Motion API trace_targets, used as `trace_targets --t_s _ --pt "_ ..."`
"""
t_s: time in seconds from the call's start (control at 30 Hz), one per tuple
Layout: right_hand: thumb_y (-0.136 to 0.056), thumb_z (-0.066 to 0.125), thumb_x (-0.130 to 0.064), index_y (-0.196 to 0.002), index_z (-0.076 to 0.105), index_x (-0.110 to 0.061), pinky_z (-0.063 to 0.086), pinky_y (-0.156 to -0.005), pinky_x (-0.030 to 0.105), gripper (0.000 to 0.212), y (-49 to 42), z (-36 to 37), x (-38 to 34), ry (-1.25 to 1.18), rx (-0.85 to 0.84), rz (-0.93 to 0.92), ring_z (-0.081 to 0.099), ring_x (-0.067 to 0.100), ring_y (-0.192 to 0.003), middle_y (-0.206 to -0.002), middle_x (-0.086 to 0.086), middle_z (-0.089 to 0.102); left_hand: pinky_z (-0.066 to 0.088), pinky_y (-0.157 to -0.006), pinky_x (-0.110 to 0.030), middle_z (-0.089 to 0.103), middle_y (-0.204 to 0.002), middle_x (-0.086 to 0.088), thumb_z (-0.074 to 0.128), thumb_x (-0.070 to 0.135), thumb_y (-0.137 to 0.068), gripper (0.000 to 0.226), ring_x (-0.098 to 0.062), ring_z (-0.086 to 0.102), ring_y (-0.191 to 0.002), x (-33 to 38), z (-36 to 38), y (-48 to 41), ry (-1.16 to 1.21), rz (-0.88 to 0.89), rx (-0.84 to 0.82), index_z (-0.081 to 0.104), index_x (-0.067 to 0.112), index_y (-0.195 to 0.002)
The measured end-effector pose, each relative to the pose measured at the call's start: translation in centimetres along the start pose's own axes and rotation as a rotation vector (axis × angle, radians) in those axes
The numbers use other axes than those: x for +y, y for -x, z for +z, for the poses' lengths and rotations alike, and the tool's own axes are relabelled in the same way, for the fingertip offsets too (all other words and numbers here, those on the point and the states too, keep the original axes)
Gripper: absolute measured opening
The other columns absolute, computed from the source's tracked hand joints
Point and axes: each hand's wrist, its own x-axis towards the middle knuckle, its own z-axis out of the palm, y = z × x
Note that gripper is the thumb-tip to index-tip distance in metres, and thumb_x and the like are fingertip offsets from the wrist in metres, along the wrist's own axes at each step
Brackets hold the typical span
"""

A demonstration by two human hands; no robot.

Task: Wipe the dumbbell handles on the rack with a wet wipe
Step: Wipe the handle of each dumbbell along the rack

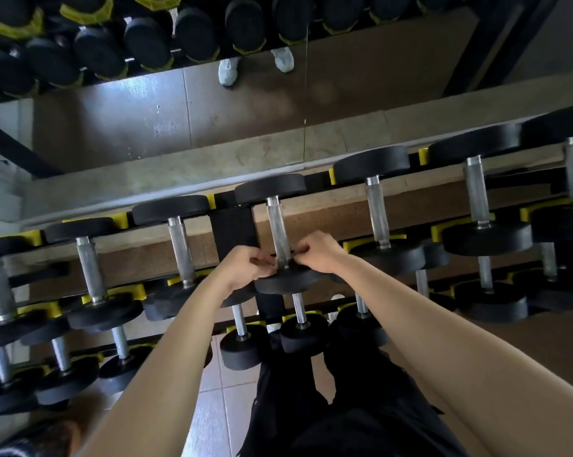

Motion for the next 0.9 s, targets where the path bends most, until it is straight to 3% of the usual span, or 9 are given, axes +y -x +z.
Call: trace_targets --t_s 0.13,0.23,0.33,0.47,0.57,0.7,0.8,0.9 --pt "-0.086 0.072 -0.015 -0.118 0.074 -0.019 0.054 -0.092 0.03 0.032 3.3 -0.9 0.4 -0.249 0.084 -0.113 0.068 0.012 -0.102 -0.111 -0.004 0.075 0.054 -0.081 -0.025 0.078 -0.1 0.002 0.079 0.014 -0.089 0.014 -0.014 0.072 -0.097 1.8 1.1 2.2 0.119 0.101 -0.01 0.076 0.022 -0.101" --pt "-0.083 0.077 -0.012 -0.117 0.072 -0.021 0.057 -0.086 0.027 0.036 5.9 -1.6 1.2 -0.515 0.027 -0.153 0.07 0.008 -0.098 -0.104 -0.006 0.076 0.056 -0.079 -0.023 0.077 -0.101 -0.002 0.075 0.014 -0.092 0.012 -0.011 0.071 -0.093 4.1 3.5 3.6 0.236 0.187 0.052 0.075 0.015 -0.105" --pt "-0.087 0.077 -0.014 -0.114 0.073 -0.019 0.058 -0.08 0.026 0.028 8.3 -2.9 2.4 -0.755 -0.016 -0.144 0.072 0.015 -0.098 -0.1 0.0 0.077 0.057 -0.086 -0.03 0.075 -0.098 -0.011 0.071 0.007 -0.093 0.012 -0.017 0.07 -0.09 5.9 6.0 4.5 0.414 0.217 0.09 0.074 0.006 -0.104" --pt "-0.092 0.072 -0.009 -0.116 0.069 -0.007 0.057 -0.082 0.033 0.024 10.4 -4.4 4.7 -1.007 -0.028 -0.14 0.073 0.019 -0.093 -0.098 0.007 0.077 0.06 -0.085 -0.031 0.077 -0.098 -0.013 0.07 0.0 -0.092 0.012 -0.024 0.073 -0.091 7.0 9.1 5.0 0.531 0.211 0.169 0.073 0.002 -0.104" --pt "-0.091 0.072 -0.007 -0.112 0.069 -0.005 0.058 -0.089 0.038 0.021 11.7 -5.0 6.0 -0.975 -0.012 -0.154 0.072 0.023 -0.096 -0.104 0.014 0.075 0.057 -0.077 -0.025 0.077 -0.096 -0.007 0.072 0.005 -0.092 0.015 -0.017 0.072 -0.089 7.4 11.3 5.6 0.547 0.181 0.209 0.072 0.008 -0.107" --pt "-0.089 0.074 -0.002 -0.104 0.071 -0.009 0.059 -0.087 0.038 0.017 13.0 -5.4 6.7 -0.93 0.053 -0.165 0.072 0.024 -0.092 -0.097 0.011 0.076 0.057 -0.078 -0.028 0.077 -0.098 -0.007 0.074 0.014 -0.093 0.012 -0.021 0.071 -0.09 7.7 13.3 5.7 0.606 0.164 0.198 0.074 0.015 -0.105" --pt "-0.084 0.078 -0.002 -0.099 0.071 -0.011 0.061 -0.085 0.039 0.019 14.2 -5.0 7.2 -0.821 0.204 -0.109 0.074 0.022 -0.088 -0.092 0.01 0.077 0.059 -0.094 -0.04 0.076 -0.103 -0.014 0.076 0.019 -0.092 0.018 -0.034 0.072 -0.1 7.4 14.2 5.2 0.626 0.152 0.114 0.074 0.009 -0.107" --pt "-0.08 0.082 -0.006 -0.093 0.072 -0.016 0.062 -0.08 0.032 0.019 15.3 -4.5 8.2 -0.685 0.401 -0.027 0.074 0.015 -0.084 -0.086 0.002 0.077 0.059 -0.095 -0.047 0.076 -0.102 -0.019 0.076 0.015 -0.091 0.02 -0.034 0.074 -0.098 7.9 15.3 4.6 0.619 0.168 0.01 0.073 0.004 -0.107"
